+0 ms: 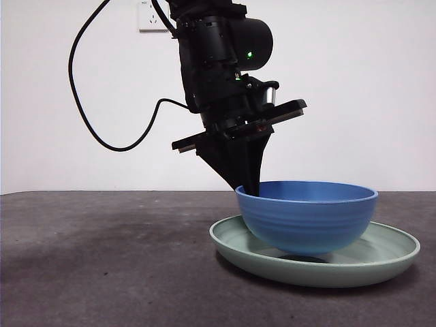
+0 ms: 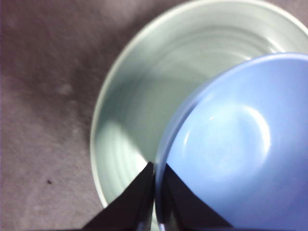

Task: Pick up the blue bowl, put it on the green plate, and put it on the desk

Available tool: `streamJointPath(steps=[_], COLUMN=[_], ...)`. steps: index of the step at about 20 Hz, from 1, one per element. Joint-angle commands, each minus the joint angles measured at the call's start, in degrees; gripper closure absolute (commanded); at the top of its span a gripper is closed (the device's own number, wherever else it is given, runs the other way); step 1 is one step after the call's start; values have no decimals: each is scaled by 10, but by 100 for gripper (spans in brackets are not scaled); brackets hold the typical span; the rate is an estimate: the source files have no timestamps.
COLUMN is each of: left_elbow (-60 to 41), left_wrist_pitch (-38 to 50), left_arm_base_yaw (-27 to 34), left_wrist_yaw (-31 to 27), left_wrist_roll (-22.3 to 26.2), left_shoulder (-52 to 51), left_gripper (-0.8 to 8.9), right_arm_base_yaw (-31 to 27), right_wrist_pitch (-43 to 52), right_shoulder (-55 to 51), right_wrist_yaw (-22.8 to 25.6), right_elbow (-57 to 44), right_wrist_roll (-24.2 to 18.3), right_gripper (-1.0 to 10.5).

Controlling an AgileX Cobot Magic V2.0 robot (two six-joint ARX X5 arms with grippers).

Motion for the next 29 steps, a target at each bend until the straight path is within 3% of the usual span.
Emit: streamJointPath(steps=[1,10,11,15,16,20,23,29], left_elbow=[18,18,18,18,21,68,136,278], left_wrist_pitch=[1,3,4,15,13,-37,-92,-222], left_arm_base_yaw=[-6,-8,-8,-10,-10,-7,-5,-4], left_wrist_yaw=[-2,-2,-2,-2,-2,-2,-3,-4], left_wrist_roll=[1,1,1,0,0,0,4,37], left_shoulder=[11,24,24,24,24,24,24,-13], left_gripper=[795,783,758,460,426,391,243,246], right_arm_base_yaw=[2,2,2,2,2,2,2,2], right_wrist_pitch=[3,-2,-2,-2,-2,-2,-2,-4], right_shoulder=[3,3,3,3,3,3,3,3], right_wrist_yaw=[1,1,1,1,1,2,2,2], right_elbow=[9,9,9,9,9,9,9,9], right_wrist_roll=[-5,-5,-5,-5,-5,-5,-5,-5], right_gripper=[302,302,302,302,302,302,302,302])
